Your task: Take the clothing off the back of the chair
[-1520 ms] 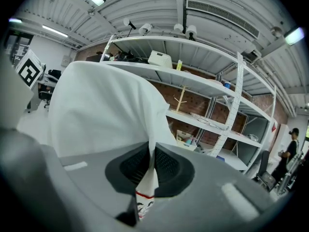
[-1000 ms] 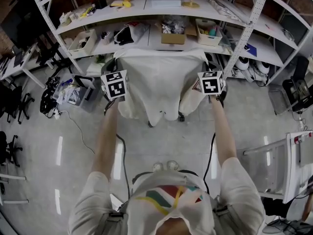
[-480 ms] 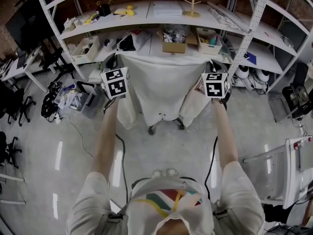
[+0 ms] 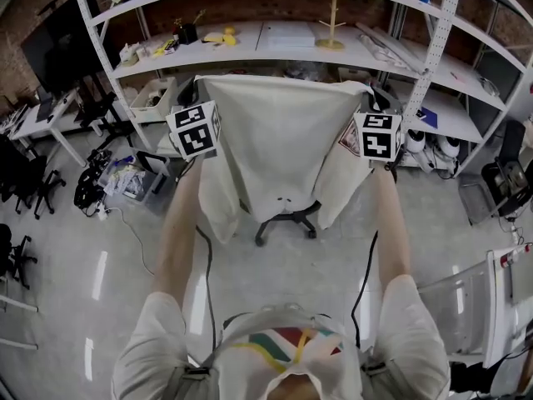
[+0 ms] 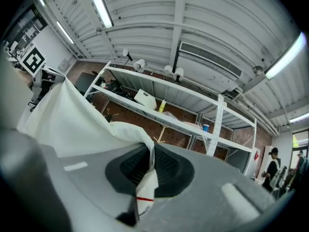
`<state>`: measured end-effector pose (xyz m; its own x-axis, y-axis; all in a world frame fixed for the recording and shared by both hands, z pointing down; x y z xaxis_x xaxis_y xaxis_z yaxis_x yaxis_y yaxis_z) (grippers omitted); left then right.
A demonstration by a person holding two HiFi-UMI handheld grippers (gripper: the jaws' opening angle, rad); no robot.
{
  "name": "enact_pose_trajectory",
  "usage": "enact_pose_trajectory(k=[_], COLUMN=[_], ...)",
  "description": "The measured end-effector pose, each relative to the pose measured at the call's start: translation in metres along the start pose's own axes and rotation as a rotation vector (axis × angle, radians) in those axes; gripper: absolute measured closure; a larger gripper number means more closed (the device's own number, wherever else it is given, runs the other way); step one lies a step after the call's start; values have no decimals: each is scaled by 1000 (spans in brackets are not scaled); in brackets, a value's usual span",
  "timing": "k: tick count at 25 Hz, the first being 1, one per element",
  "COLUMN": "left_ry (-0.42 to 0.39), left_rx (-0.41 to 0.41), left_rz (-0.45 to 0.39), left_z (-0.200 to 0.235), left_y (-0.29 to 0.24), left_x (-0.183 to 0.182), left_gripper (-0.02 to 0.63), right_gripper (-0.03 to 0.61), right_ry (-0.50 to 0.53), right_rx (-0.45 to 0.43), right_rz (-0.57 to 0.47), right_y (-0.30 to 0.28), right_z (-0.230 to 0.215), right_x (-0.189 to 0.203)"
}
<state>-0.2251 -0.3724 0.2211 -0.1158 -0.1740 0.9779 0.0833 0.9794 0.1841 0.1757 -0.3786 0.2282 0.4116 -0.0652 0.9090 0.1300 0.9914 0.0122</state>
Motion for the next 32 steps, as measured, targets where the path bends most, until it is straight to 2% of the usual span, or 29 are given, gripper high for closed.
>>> enact_pose_trajectory(k=[11, 18, 21, 23, 32], left_ry=[0, -39, 17, 28, -70], left_rx=[8, 35, 69, 83, 89], left_rz=[-144, -298, -323, -339, -482], left_z=[7, 12, 13, 13, -9], left_y=[-10, -15, -12, -10, 8], left_x=[-100, -201, -235, -253, -360], left_gripper=[600, 600, 600, 600, 600], right_gripper=[569, 569, 569, 569, 569], right_ry=[60, 132, 183, 212, 238], right_rx=[49, 93, 108, 118, 193], right_rz=[-151, -310, -363, -396, -558], right_y=[9, 19, 28, 35, 74], right_z=[-37, -55, -62, -67, -98], right_x=[-93, -190, -226, -246, -330])
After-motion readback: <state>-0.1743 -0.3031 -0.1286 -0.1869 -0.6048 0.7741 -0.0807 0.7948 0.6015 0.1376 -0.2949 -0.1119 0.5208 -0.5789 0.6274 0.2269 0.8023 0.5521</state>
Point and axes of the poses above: the fingertips, and each gripper's own axes: y backward along the fingers, z to its left, x out of its underside, the point moved 9 cm from there along y, backward along the fingers, and after that the axes turned 3 degrees about -x, right-handed, at the moved point
